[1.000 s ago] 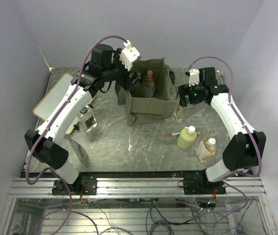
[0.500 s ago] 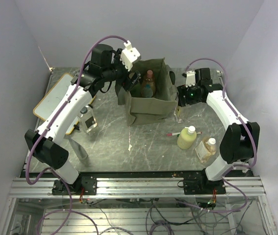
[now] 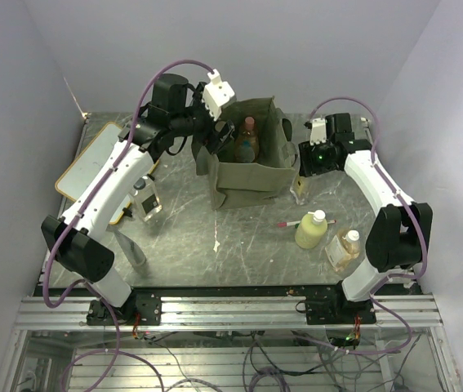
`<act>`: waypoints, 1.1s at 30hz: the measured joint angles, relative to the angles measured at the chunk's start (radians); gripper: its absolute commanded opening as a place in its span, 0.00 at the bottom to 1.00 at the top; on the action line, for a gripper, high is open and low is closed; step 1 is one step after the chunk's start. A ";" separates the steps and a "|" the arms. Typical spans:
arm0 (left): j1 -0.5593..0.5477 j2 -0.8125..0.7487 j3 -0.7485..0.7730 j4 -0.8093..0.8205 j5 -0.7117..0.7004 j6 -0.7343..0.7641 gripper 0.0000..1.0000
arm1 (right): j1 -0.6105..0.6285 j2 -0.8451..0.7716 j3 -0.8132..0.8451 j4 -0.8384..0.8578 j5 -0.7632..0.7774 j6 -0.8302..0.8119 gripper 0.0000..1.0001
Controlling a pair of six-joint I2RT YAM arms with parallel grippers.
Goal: Place the personal care products into the canvas bag
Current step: Pick up the care product from the center of the board.
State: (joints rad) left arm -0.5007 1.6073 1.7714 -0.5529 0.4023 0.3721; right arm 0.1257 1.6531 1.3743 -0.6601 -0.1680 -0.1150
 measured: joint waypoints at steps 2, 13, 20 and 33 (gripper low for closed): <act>-0.001 0.001 0.000 -0.003 0.013 0.008 1.00 | -0.008 0.000 0.005 -0.008 0.000 -0.002 0.27; -0.064 0.016 0.000 -0.069 0.056 0.085 1.00 | -0.082 0.011 0.140 -0.118 0.019 -0.059 0.00; -0.115 0.034 0.000 -0.110 0.081 0.136 1.00 | -0.095 0.008 0.359 -0.172 0.039 -0.097 0.00; -0.149 0.074 -0.006 -0.130 0.080 0.182 0.93 | -0.084 -0.018 0.732 -0.245 -0.072 -0.091 0.00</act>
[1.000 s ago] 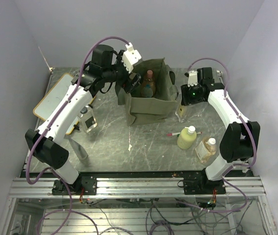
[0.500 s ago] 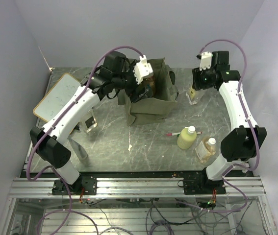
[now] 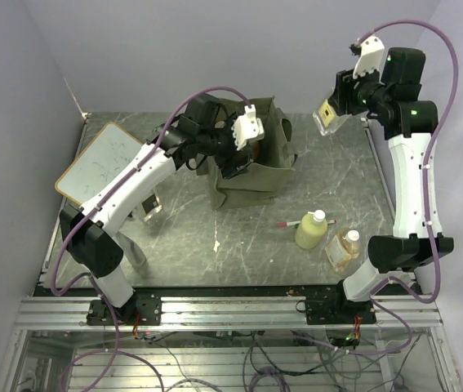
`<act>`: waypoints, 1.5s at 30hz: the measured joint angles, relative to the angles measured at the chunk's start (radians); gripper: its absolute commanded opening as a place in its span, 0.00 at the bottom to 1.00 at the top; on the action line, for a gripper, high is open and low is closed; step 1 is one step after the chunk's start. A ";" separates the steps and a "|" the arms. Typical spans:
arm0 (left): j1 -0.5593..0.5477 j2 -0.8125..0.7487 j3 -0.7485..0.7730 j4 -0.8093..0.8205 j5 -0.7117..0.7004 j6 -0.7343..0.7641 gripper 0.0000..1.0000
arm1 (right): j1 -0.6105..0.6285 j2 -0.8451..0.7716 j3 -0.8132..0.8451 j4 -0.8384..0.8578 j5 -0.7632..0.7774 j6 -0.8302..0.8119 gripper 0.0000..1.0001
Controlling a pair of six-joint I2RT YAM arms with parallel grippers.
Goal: Place the personal care products into the canvas bag
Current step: Pick up the care product from the center of the board, then place the care product in the canvas bag.
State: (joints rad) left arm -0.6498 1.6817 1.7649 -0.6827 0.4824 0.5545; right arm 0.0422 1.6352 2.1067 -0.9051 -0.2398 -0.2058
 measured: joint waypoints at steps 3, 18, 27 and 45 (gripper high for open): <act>0.000 0.000 -0.014 -0.003 0.000 0.014 0.89 | 0.028 0.002 0.089 -0.013 -0.021 0.001 0.00; -0.009 -0.002 -0.084 -0.014 0.037 0.046 0.58 | 0.325 0.046 0.229 -0.008 -0.058 -0.003 0.00; -0.010 -0.034 -0.134 -0.026 0.060 0.092 0.29 | 0.372 0.125 0.194 0.053 -0.121 0.016 0.00; -0.008 -0.073 -0.190 -0.107 0.134 0.297 0.07 | 0.380 0.260 0.129 0.106 -0.320 -0.066 0.00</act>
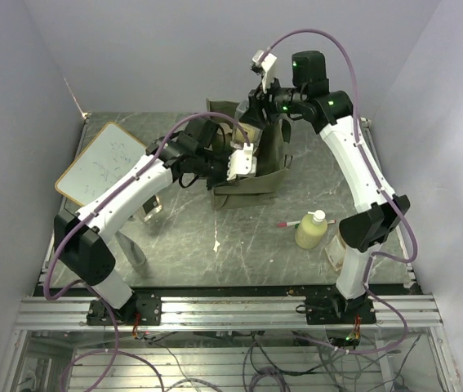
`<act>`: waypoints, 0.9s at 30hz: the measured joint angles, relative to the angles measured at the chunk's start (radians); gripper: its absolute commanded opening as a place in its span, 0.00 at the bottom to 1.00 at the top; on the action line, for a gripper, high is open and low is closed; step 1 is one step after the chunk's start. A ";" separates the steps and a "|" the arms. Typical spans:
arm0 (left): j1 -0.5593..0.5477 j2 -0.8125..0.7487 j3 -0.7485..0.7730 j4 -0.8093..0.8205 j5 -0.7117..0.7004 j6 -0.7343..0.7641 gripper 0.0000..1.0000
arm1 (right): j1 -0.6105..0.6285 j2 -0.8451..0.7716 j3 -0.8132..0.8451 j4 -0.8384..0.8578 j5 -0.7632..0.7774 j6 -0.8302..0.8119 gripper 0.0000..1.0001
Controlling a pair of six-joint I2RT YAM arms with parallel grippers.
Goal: Place the personal care products into the canvas bag
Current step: Place the care product in the canvas bag.
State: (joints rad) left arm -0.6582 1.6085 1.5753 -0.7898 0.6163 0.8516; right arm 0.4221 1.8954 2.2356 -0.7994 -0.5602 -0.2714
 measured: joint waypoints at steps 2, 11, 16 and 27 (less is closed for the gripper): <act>0.002 -0.005 -0.006 -0.009 0.006 0.016 0.07 | 0.000 0.009 0.000 -0.018 -0.025 -0.035 0.00; 0.023 -0.008 -0.008 -0.021 0.029 0.056 0.07 | -0.006 0.071 0.000 -0.117 -0.105 -0.192 0.00; 0.029 -0.008 -0.008 -0.031 0.037 0.068 0.07 | -0.016 0.121 0.000 -0.172 -0.118 -0.279 0.00; 0.036 -0.008 -0.008 -0.049 0.061 0.106 0.07 | -0.029 0.205 -0.014 -0.188 -0.108 -0.449 0.00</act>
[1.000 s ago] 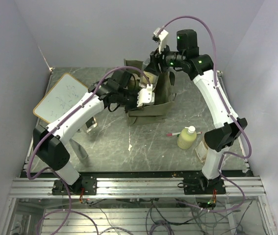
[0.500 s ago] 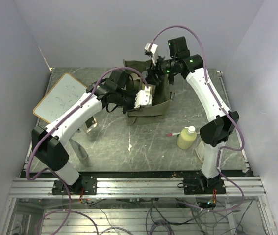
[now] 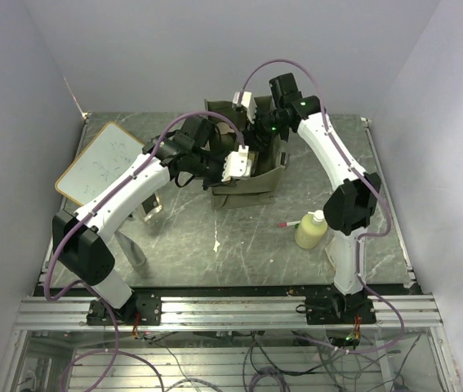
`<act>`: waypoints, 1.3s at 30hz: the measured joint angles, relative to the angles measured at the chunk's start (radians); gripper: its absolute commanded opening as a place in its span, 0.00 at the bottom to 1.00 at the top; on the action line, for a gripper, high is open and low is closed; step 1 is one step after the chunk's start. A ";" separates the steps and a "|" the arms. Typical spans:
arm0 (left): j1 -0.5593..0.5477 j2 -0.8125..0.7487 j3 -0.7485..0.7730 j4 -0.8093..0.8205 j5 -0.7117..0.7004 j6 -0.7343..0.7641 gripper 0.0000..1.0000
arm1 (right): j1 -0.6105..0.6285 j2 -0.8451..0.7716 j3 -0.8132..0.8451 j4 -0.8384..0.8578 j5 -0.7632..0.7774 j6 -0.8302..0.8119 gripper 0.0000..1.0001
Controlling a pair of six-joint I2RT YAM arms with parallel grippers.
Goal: Place the personal care products into the canvas bag
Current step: Place the care product in the canvas bag.
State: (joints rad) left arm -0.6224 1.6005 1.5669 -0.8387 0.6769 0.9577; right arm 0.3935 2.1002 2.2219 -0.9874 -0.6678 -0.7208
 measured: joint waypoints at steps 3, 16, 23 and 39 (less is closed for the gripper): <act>0.001 0.000 0.000 -0.003 0.004 0.005 0.07 | -0.001 0.060 0.003 0.000 0.008 -0.048 0.00; 0.003 0.000 -0.017 -0.025 0.035 0.056 0.07 | -0.021 0.174 0.043 0.006 0.031 -0.223 0.00; 0.003 0.000 -0.018 -0.031 0.042 0.075 0.07 | -0.022 0.190 0.068 -0.007 0.016 -0.247 0.00; 0.001 0.000 -0.018 -0.030 0.051 0.071 0.07 | -0.021 0.227 0.100 -0.012 0.011 -0.259 0.28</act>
State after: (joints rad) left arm -0.6216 1.6005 1.5494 -0.8688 0.7280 1.0283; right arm 0.3721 2.3272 2.3222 -0.9993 -0.6571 -0.9794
